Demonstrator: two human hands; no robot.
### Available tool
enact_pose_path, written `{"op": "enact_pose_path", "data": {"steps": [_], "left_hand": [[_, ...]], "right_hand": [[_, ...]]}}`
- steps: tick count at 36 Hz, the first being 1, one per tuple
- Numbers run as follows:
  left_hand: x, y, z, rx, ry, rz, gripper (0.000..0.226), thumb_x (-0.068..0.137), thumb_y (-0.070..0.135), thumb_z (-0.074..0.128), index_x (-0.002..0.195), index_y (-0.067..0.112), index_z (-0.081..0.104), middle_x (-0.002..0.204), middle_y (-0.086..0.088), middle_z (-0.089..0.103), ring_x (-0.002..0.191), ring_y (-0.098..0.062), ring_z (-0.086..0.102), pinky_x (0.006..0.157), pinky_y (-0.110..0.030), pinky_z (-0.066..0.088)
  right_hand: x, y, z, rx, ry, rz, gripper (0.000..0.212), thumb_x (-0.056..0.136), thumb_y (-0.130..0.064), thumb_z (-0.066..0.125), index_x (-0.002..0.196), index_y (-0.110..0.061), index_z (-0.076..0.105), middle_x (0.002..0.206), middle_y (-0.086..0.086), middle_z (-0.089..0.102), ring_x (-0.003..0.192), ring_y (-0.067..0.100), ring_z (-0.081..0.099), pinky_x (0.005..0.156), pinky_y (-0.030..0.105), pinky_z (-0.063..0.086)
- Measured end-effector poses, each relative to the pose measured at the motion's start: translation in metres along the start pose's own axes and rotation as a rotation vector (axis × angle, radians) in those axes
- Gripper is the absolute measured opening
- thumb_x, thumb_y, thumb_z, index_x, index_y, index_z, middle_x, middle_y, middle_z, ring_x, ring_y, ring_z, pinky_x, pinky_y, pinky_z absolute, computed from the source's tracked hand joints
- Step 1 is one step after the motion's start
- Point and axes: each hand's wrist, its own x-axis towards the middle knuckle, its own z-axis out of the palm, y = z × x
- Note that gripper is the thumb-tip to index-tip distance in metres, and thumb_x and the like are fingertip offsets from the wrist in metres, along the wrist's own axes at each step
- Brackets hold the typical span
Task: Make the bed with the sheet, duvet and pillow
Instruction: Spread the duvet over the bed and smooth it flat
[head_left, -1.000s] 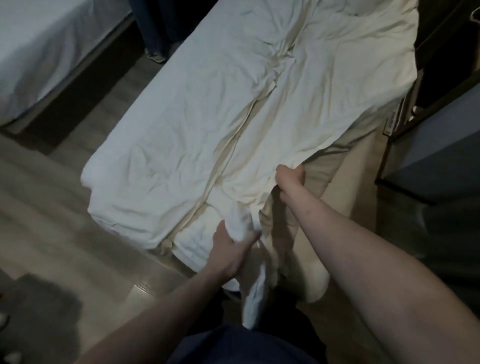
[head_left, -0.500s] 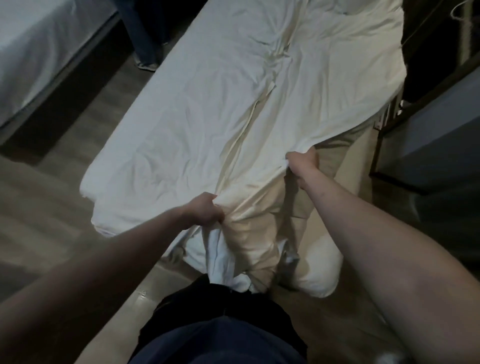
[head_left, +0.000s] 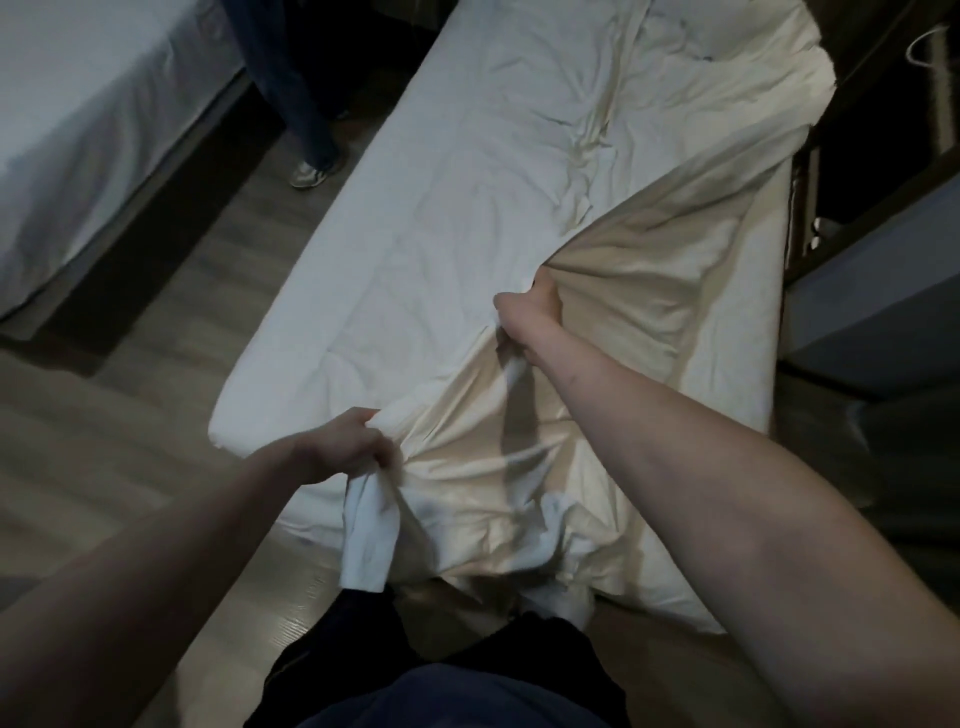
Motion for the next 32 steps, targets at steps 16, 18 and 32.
{"op": "enact_pose_path", "data": {"steps": [16,18,32], "left_hand": [[0.045,-0.092,-0.156,0.23,0.197,-0.153,0.035,0.055,0.023,0.06,0.079,-0.001,0.066,0.076,-0.018,0.068,0.064,-0.027,0.06,0.051,-0.027,0.044],[0.064,-0.101,-0.156,0.376,0.141,-0.163,0.055,0.057,0.028,0.056,0.099,-0.006,0.066,0.098,-0.022,0.07,0.092,-0.034,0.066,0.075,-0.035,0.05],[0.114,-0.084,-0.121,0.74,0.182,-0.239,0.095,0.073,0.051,0.078,0.142,0.005,0.033,0.14,-0.014,0.041,0.124,-0.033,0.05,0.1,-0.04,0.045]], "right_hand": [[-0.023,-0.028,0.175,-0.262,-0.342,0.008,0.072,0.087,-0.035,0.067,0.149,-0.02,0.034,0.151,0.004,0.041,0.133,0.026,0.047,0.107,0.041,0.044],[-0.027,-0.008,0.165,-0.319,-0.315,0.03,0.074,0.091,-0.033,0.064,0.154,-0.016,0.028,0.158,0.004,0.031,0.142,0.023,0.036,0.114,0.035,0.034],[-0.086,0.197,0.025,-0.371,-0.022,0.546,0.074,0.087,-0.033,0.069,0.149,-0.016,0.033,0.151,0.015,0.036,0.134,0.035,0.042,0.108,0.04,0.04]]}}
